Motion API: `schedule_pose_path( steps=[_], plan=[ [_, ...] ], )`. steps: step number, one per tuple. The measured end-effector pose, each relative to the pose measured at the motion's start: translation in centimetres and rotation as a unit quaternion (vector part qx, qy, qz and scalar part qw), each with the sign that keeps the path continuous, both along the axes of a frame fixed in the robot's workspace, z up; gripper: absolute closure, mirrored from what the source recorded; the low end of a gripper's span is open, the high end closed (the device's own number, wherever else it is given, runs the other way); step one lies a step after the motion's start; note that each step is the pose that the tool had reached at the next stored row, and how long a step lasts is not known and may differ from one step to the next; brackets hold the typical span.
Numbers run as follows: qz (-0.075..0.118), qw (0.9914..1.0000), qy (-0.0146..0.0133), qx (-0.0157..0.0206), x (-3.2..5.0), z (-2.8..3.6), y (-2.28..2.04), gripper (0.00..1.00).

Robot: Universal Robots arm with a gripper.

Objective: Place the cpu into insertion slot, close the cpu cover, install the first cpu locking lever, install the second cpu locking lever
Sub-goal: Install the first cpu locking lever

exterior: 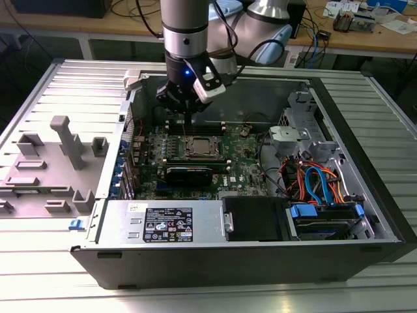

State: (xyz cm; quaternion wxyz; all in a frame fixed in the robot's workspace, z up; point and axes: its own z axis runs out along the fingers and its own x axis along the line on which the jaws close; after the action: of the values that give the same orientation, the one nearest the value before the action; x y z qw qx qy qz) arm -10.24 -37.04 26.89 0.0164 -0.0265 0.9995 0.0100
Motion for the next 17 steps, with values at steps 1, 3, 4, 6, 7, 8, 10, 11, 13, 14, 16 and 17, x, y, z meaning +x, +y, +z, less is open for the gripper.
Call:
schedule_pose_path(
  steps=[1, 3, 4, 6, 7, 8, 10, 11, 13, 14, 16, 17],
  plan=[
    [0.000, 1.00000, 0.0000, 0.0000, -0.24, -0.01, -0.04, 0.89],
    [0.000, 1.00000, 0.0000, 0.0000, -0.71, -0.03, -0.16, 0.89],
    [0.000, 1.00000, -0.0001, 0.0001, -1.00, -0.05, -0.20, 0.89],
    [0.001, 1.00000, 0.0000, 0.0000, -1.66, -0.06, -0.22, 0.89],
    [0.001, 1.00000, 0.0000, 0.0000, -1.96, -0.06, -0.22, 0.89],
    [0.001, 1.00000, 0.0000, 0.0000, -2.33, -0.06, -0.22, 0.89],
    [0.001, 1.00000, 0.0000, 0.0000, -2.51, -0.07, -0.22, 0.89],
    [0.001, 1.00000, -0.0001, 0.0001, -2.55, -0.07, -0.22, 0.89],
    [0.001, 1.00000, 0.0000, 0.0000, -2.57, -0.08, -0.14, 0.89],
    [0.001, 1.00000, 0.0000, 0.0001, -2.56, -0.09, -0.05, 0.89],
    [0.001, 1.00000, 0.0000, 0.0000, -2.56, -0.12, 0.17, 0.89],
    [0.001, 1.00000, 0.0000, 0.0001, -2.56, -0.15, 0.32, 0.89]
  ],
)
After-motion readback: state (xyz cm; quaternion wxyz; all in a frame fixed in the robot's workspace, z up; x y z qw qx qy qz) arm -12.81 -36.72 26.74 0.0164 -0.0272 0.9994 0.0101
